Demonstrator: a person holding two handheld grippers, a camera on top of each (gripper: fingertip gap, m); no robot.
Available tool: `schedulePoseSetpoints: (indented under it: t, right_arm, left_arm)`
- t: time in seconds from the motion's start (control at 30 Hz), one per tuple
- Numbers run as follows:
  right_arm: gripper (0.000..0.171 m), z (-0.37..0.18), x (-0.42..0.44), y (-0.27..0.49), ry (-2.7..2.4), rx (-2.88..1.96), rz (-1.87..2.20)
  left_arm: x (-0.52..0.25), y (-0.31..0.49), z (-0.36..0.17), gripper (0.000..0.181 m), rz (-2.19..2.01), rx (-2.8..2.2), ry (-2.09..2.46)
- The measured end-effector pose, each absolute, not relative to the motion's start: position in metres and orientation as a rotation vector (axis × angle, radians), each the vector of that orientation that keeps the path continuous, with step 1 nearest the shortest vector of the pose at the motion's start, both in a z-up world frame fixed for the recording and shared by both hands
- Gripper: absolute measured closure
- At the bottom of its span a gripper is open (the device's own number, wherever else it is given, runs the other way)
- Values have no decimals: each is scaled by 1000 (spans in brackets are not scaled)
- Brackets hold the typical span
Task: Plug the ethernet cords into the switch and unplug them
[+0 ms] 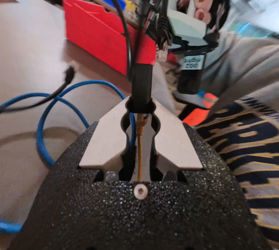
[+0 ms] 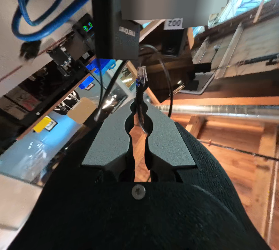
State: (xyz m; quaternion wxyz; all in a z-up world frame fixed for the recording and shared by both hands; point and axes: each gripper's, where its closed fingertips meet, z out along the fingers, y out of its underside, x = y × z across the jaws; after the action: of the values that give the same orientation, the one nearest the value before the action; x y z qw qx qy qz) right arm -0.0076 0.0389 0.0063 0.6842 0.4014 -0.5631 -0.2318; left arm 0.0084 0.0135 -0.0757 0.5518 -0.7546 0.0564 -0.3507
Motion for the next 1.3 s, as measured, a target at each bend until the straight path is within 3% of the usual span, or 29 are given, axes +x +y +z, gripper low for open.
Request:
schedulePoseSetpoints:
  t: [0.3,0.97,1.3]
  right_arm:
    - [168,24,-7,27,-1251,899,-573]
    - [168,27,-15,24,-1197,794,-581]
    - [168,28,-7,17,-1232,762,-387]
  left_arm:
    - [16,-5,-39,161,-1302,-1412,127]
    - [12,-7,-32,161,-1446,-1294,76]
    - [15,-15,-30,161,-1533,-1250,120]
